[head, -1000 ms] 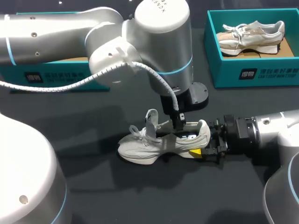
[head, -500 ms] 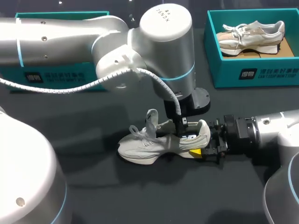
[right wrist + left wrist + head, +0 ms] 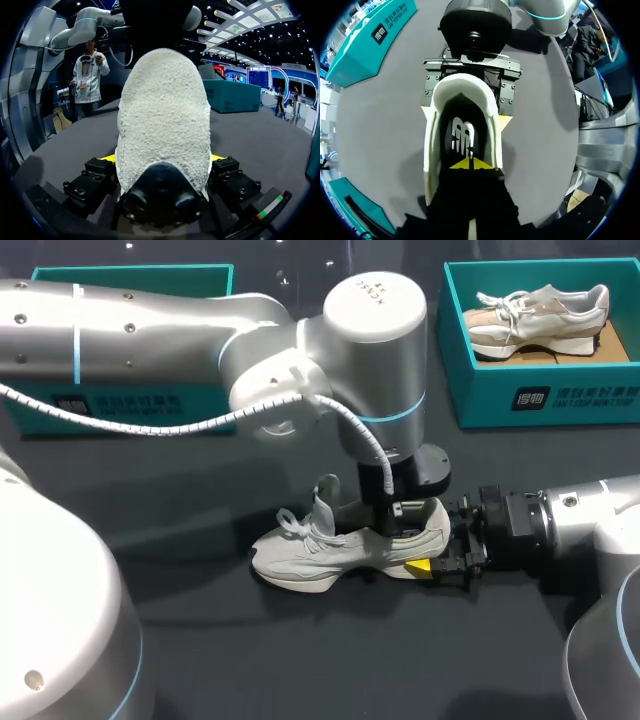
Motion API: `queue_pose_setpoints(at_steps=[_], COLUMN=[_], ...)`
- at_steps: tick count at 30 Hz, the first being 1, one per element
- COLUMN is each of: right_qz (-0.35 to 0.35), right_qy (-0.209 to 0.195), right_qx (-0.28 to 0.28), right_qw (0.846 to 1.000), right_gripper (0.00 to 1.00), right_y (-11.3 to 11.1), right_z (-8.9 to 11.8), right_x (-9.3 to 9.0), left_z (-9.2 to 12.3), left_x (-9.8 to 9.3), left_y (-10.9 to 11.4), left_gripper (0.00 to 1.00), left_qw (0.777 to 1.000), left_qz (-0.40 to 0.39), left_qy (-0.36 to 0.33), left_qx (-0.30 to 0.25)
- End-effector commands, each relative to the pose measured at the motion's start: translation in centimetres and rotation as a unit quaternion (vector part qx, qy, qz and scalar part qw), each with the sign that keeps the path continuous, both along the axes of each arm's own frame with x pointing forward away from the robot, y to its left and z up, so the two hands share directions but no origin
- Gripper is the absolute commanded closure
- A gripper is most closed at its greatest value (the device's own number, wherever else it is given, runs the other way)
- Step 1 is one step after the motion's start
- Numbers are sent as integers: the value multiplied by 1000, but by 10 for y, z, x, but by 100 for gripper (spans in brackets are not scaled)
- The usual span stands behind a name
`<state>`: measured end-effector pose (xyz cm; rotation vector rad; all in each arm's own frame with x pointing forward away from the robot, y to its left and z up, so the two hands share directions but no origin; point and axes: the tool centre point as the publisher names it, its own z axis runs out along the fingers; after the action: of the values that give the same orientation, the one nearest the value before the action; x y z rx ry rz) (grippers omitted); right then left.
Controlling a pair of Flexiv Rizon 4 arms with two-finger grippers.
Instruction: Take the shoe out of the shoebox, open the shoe tongue, remove and reinsert the insole, then place the shoe into the shoebox
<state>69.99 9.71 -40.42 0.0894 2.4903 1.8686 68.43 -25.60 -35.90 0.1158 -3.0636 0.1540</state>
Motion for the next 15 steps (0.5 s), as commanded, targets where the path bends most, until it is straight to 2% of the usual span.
queue_pose_setpoints(at_steps=[1,8,15], right_qz=[0,0,0], right_qy=[0,0,0], right_qx=[-2,-2,-2], right_qw=[1000,1000,1000], right_gripper=[100,100,100], right_y=[0,0,0], right_z=[2,2,2], right_x=[-1,-1,-1], left_z=[-7,-9,-12], left_x=[1,-6,-21], left_y=[7,23,25], left_gripper=[100,100,100], left_qw=[1000,999,998], left_qz=[-5,-24,-50], left_qy=[15,43,36], left_qx=[0,-4,-6])
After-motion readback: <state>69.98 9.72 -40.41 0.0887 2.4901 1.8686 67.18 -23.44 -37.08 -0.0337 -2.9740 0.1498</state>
